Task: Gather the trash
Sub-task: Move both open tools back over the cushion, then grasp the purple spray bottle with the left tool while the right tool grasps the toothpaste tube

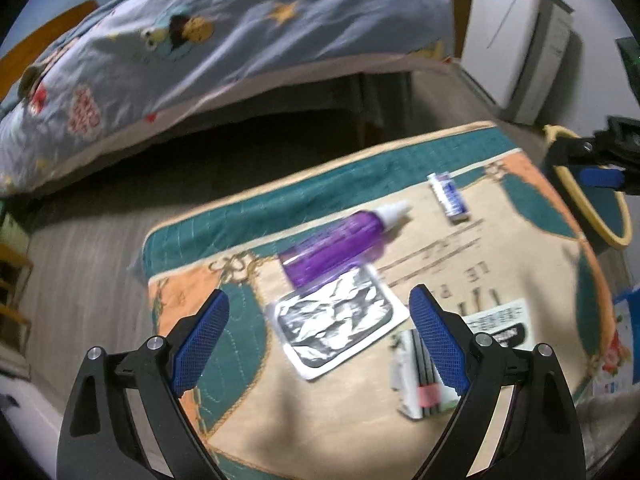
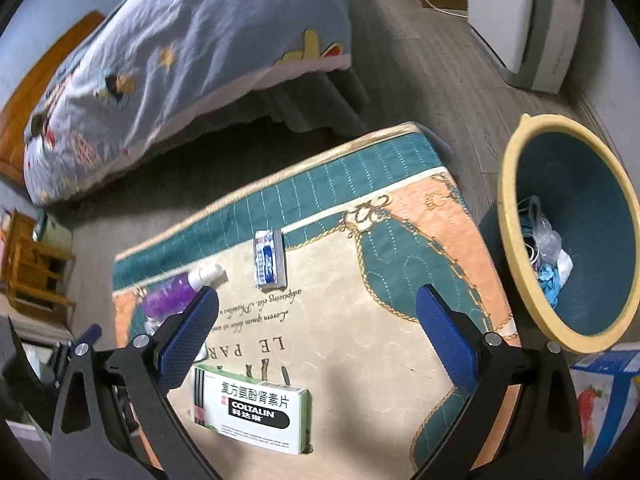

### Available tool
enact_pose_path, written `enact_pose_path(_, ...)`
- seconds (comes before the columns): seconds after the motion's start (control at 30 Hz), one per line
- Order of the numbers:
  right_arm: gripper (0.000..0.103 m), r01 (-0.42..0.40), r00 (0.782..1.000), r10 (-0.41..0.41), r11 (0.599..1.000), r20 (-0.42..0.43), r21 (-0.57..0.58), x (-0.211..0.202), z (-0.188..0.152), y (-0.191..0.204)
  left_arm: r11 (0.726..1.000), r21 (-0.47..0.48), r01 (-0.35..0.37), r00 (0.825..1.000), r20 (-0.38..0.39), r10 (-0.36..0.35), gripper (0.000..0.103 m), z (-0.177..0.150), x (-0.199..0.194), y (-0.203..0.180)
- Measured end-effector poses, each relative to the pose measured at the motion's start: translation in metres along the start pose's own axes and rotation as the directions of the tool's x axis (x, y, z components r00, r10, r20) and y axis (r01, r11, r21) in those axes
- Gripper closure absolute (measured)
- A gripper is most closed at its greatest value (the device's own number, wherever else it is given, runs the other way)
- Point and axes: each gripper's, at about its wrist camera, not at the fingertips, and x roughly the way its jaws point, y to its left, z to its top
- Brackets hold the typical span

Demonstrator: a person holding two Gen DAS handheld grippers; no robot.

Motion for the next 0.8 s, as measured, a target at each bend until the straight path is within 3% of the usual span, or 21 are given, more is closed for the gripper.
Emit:
enact_pose_path(0.3, 0.006, 0.002, 0.999, -0.003, 0.999, -0.035, -0.034, 0.024, 0.007, 0.004, 0.999, 0.044, 0.001, 1.000, -0.003, -0.001, 0.012, 0.020, 0.025, -0.011)
enact_pose_path(0.63, 0.008, -0.016, 0.995, 0.008, 0.997, -0.104, -0.076, 0.061, 0.018, 0.018, 0.998, 0.049, 0.026, 0.998, -0.059, -0.023, 0.012, 0.030, 0.060, 0.001)
enact_pose_path(0.8, 0.018, -0.020, 0.991, 0.005, 0.994, -0.134, -0.108, 0.080, 0.020, 0.031, 0.995, 0.091, 0.042, 0.998, -0.059, -0.037, 0.015, 0.035, 0.068, 0.003)
